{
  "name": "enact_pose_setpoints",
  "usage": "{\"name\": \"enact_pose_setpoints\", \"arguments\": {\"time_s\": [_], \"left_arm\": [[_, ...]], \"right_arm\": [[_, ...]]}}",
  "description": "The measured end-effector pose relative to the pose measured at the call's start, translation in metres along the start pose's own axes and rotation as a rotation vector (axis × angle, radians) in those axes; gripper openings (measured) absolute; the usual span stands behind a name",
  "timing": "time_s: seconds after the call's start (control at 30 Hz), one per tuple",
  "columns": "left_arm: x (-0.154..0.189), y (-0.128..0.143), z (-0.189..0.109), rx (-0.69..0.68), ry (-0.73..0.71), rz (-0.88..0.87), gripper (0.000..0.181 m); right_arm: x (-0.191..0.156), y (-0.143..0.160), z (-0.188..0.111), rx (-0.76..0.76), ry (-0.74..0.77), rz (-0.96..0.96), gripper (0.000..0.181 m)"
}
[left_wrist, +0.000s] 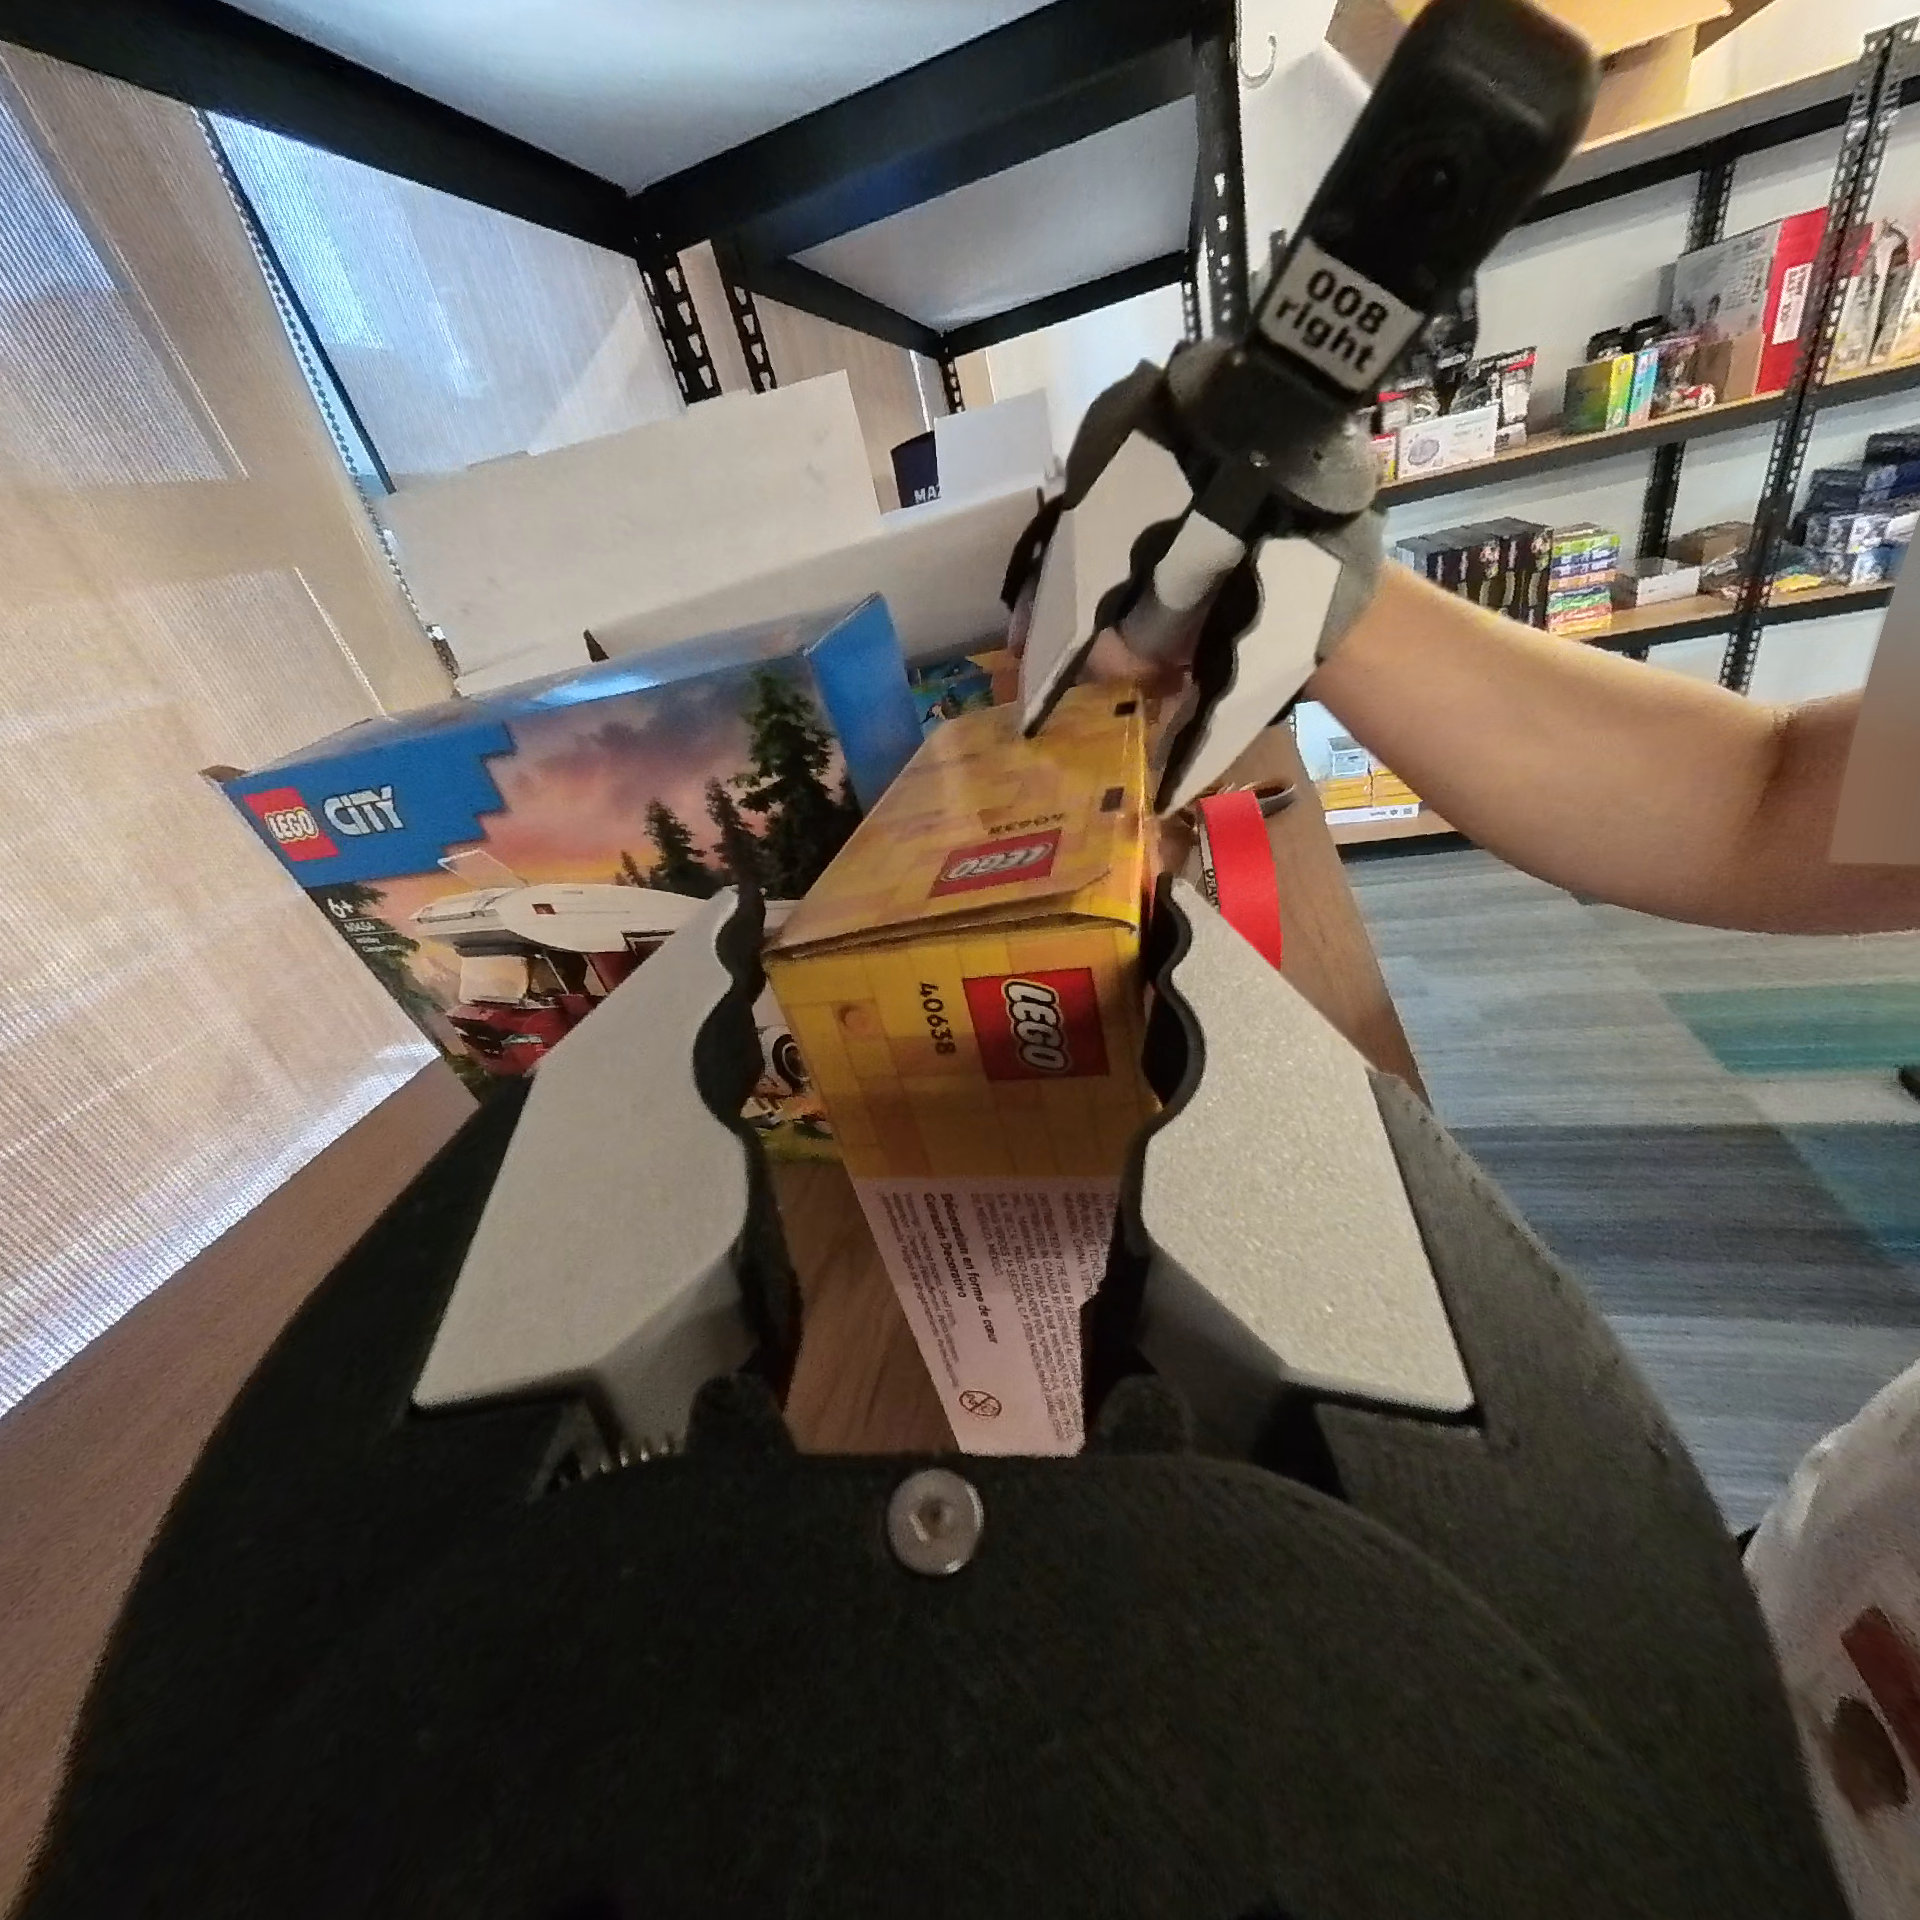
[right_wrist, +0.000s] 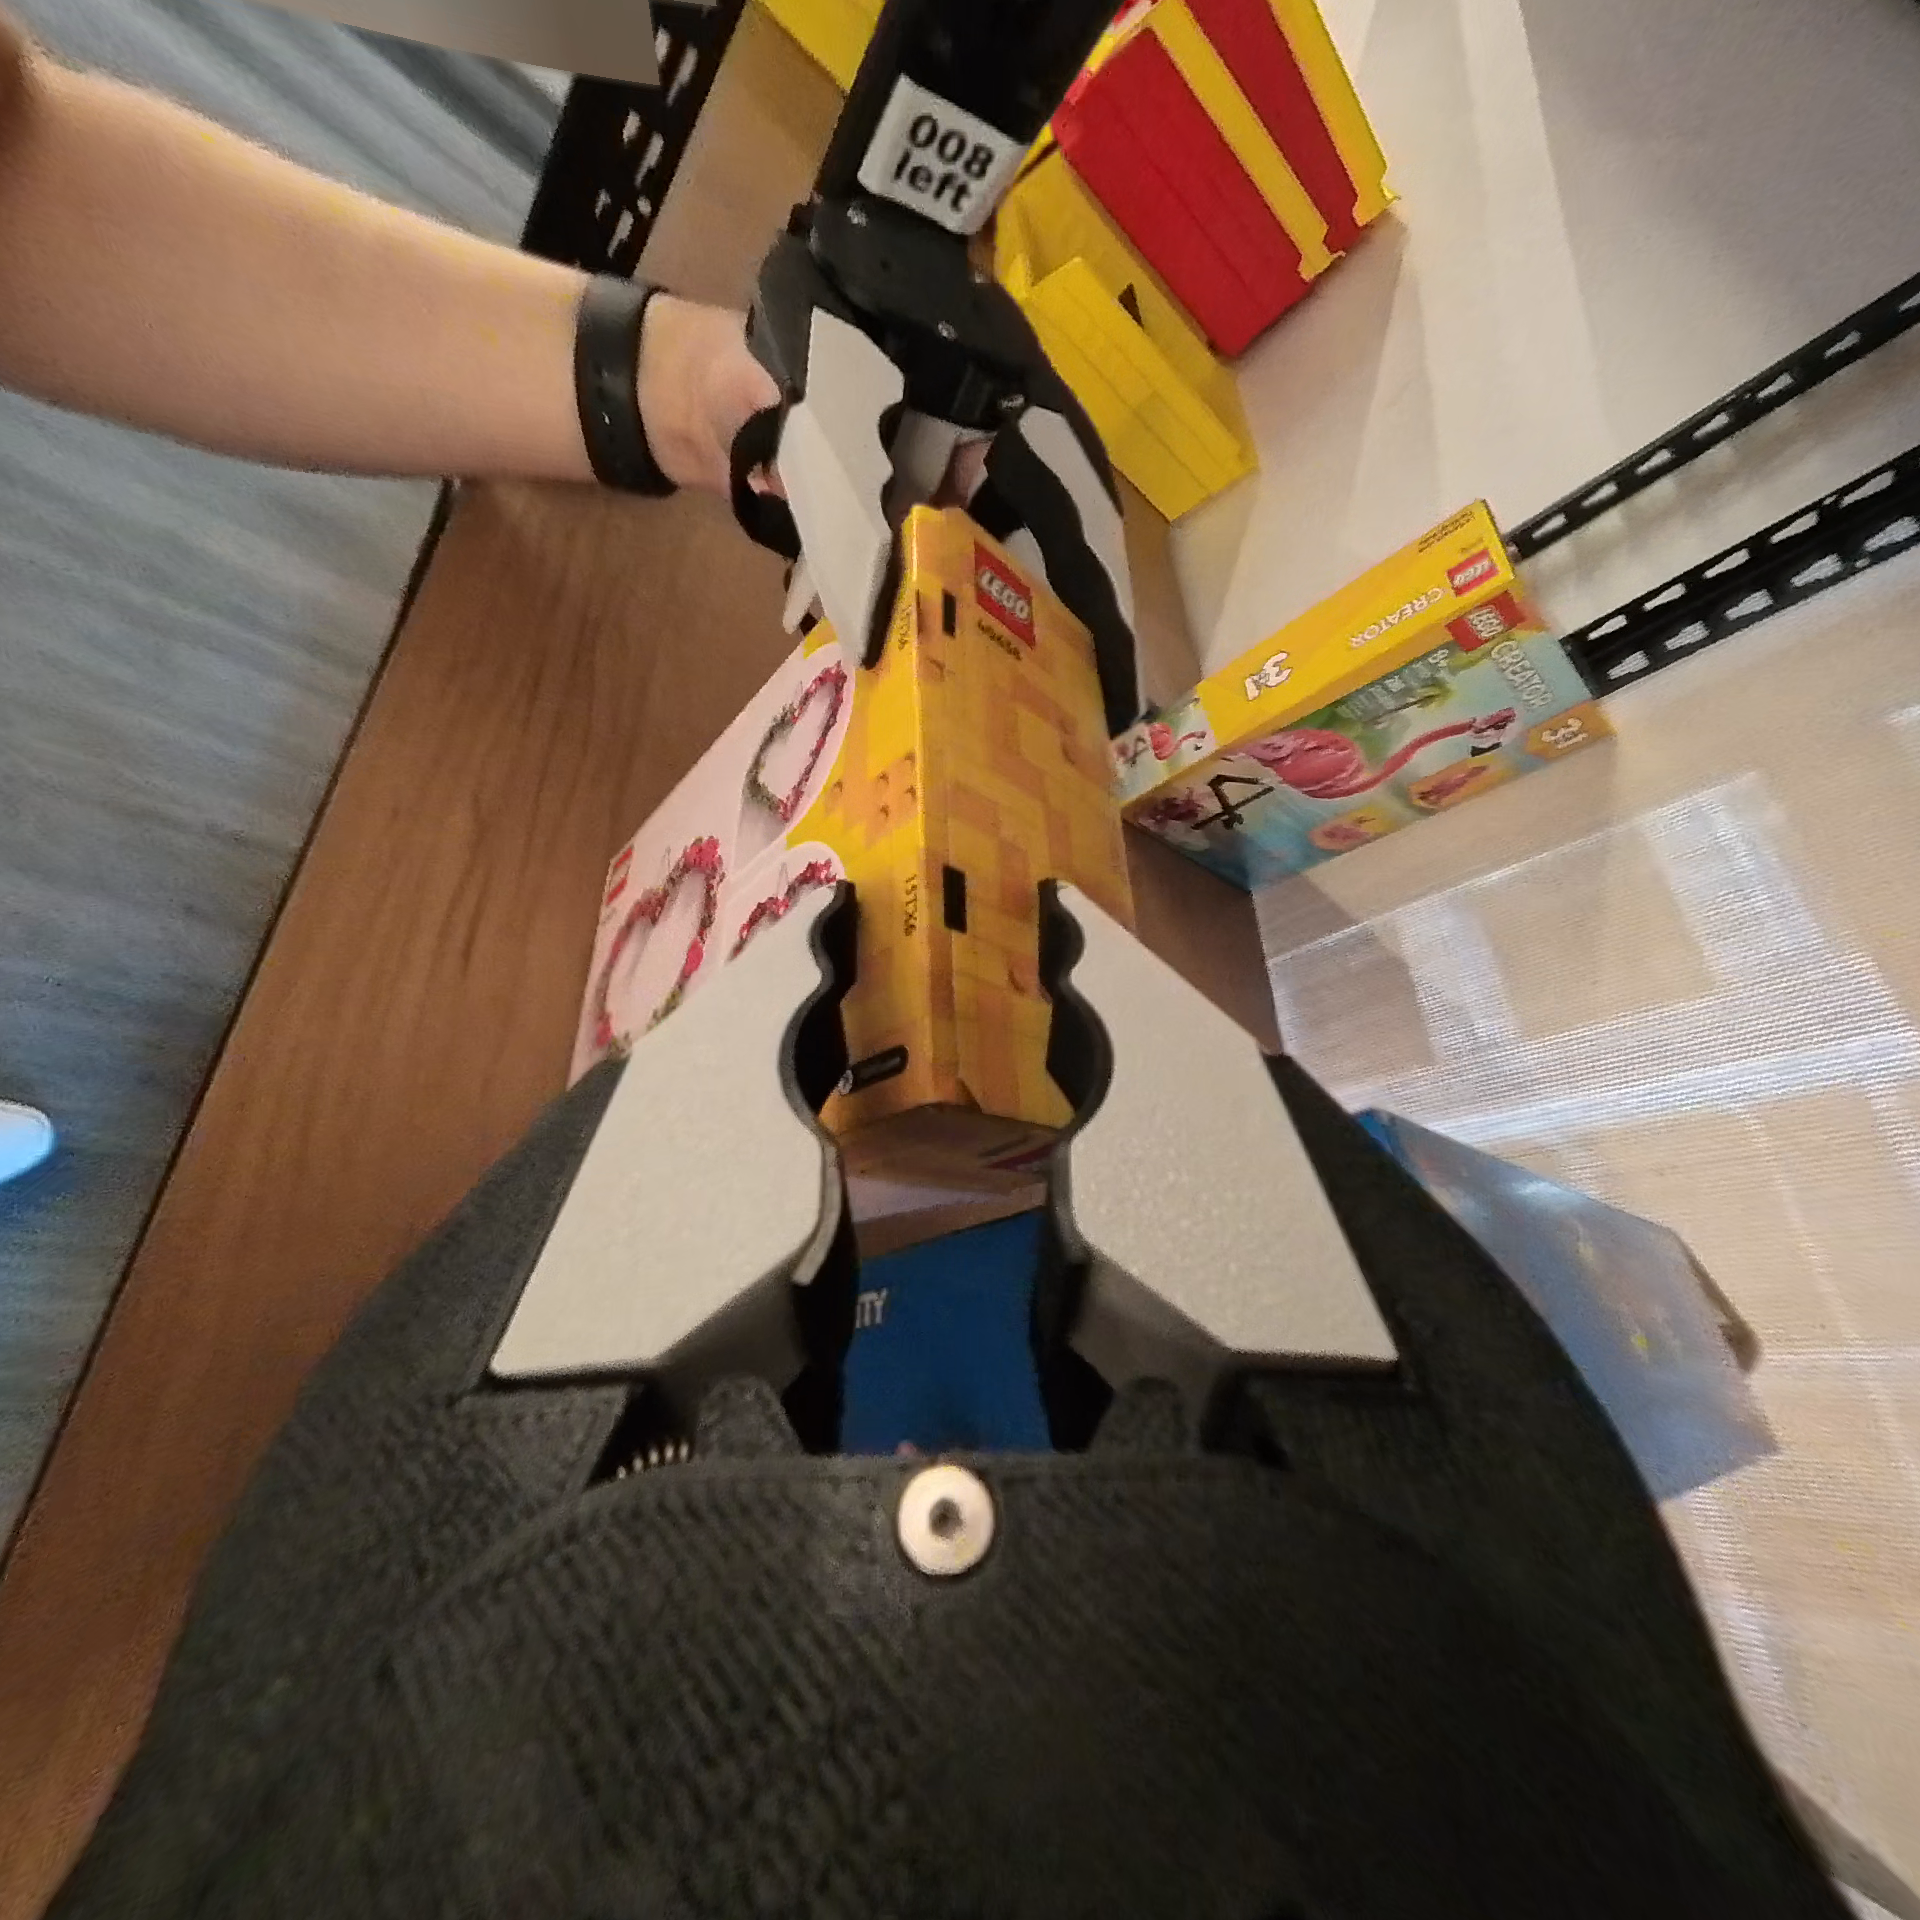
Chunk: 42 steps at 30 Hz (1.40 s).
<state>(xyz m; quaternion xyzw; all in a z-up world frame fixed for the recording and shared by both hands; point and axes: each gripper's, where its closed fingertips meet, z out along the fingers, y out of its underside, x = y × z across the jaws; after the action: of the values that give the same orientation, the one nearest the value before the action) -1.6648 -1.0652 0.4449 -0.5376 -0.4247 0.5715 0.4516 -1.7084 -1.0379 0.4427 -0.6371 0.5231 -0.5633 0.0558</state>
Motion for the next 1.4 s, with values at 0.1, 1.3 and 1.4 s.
{"name": "enact_pose_setpoints", "arguments": {"time_s": [0.1,1.3,1.4], "left_arm": [[0.001,0.000,0.000,0.003,-0.002,0.001,0.073],[0.030,-0.011,-0.005,-0.187,-0.083,0.407,0.011],[0.028,-0.011,-0.005,-0.170,-0.076,0.412,0.010]], "right_arm": [[-0.001,0.000,0.000,-0.030,0.010,-0.033,0.033],[-0.002,-0.001,0.000,0.098,0.121,0.129,0.029],[-0.001,0.000,0.000,0.093,0.139,0.133,0.029]]}}
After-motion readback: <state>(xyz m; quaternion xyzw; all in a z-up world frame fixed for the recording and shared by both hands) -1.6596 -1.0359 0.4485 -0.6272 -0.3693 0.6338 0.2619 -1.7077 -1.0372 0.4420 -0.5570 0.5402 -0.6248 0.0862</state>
